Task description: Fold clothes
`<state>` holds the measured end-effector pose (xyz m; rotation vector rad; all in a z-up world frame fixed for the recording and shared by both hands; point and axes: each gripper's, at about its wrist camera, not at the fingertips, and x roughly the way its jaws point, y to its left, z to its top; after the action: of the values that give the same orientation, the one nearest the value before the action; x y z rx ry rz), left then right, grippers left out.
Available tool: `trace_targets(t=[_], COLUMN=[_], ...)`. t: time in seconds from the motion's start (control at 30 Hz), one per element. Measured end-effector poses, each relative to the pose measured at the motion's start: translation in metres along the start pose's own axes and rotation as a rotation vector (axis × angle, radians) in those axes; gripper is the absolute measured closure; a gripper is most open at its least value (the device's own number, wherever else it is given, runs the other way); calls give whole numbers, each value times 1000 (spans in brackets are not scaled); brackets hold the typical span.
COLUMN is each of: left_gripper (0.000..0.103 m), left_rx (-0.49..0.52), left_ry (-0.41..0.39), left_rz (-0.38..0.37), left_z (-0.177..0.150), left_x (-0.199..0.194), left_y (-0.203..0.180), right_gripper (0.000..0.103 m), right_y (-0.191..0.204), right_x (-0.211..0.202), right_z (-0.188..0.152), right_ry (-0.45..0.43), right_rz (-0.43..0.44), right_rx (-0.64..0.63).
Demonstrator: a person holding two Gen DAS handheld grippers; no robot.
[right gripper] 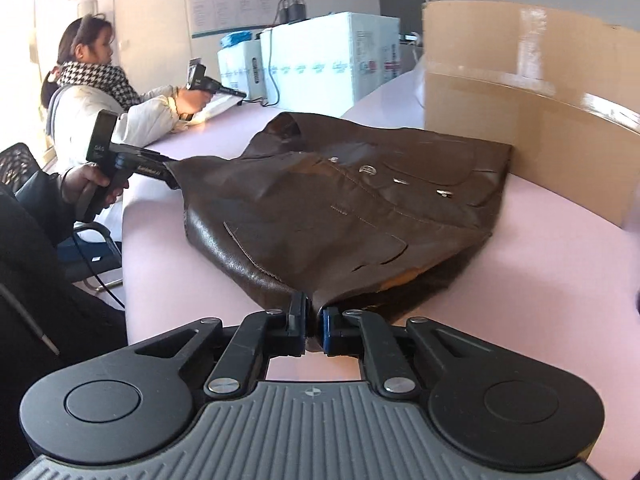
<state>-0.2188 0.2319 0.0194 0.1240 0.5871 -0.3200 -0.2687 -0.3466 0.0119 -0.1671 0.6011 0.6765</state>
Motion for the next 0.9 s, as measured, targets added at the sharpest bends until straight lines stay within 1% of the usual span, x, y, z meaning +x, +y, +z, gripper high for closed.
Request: trace_targets(t=[0.03, 0.1, 0.17, 0.23, 0.27, 0.3, 0.33, 0.37, 0.4, 0.43, 0.47, 0.53, 0.57, 0.63, 0.67, 0.7, 0.77, 0.8, 0.83, 0.87, 0.9], left_gripper=[49, 49, 49, 47, 37, 31, 20, 19, 19, 19, 19, 19, 19, 19, 19, 19, 18, 16, 11, 7, 0], left_rx=[31, 85, 137, 172, 179, 183, 187, 191, 202, 223, 240, 258, 255, 278, 300, 331, 353, 339, 302, 263, 237], left_ry=[4, 10, 16, 17, 19, 20, 19, 19, 20, 24, 24, 13, 9, -20, -43, -75, -168, -222, -265, -291, -307], left_rz=[-20, -56, -95, -140, -145, -142, -131, -121, -110, -99, -87, -69, -71, -115, -136, -162, -222, -263, -316, -369, -405], left_z=[0, -2, -5, -10, -11, -12, -14, -15, -16, -17, -17, -13, -11, -5, -2, 3, 14, 22, 30, 37, 42], left_x=[-2, -9, -16, -25, -27, -30, -34, -37, -41, -45, -48, -54, -57, -64, -67, -72, -77, -78, -74, -67, -61], left_y=[-3, -5, -6, 0, 3, 6, 10, 14, 17, 20, 22, 23, 25, 25, 24, 22, 19, 17, 16, 13, 9], right_gripper=[96, 96, 96, 93, 84, 58, 41, 15, 12, 12, 12, 12, 12, 12, 12, 13, 15, 16, 17, 25, 43], right_y=[-2, -3, -3, -6, -9, -11, -15, -14, -18, -19, -23, -32, -35, -43, -46, -47, -45, -43, -41, -38, -36], right_x=[-1, -2, 0, 6, 6, 8, 6, 8, -1, -4, -12, -28, -29, -28, -22, -8, 16, 31, 48, 66, 83], right_z=[-1, -9, -10, -9, -8, -4, -2, -1, 3, 3, 5, 9, 10, 15, 20, 30, 44, 54, 65, 76, 87], right_ry=[4, 46, 69, 99, 98, 88, 76, 74, 20, 7, -26, -116, -133, -191, -207, -204, -190, -182, -168, -152, -136], right_rz=[-1, 10, 22, 25, 14, -3, -27, -33, -80, -88, -104, -164, -170, -156, -129, -88, -44, -10, 29, 68, 108], right_rx=[2, 3, 5, 10, 22, 39, 54, 56, 71, 74, 85, 125, 133, 159, 161, 136, 76, 38, 13, -11, -35])
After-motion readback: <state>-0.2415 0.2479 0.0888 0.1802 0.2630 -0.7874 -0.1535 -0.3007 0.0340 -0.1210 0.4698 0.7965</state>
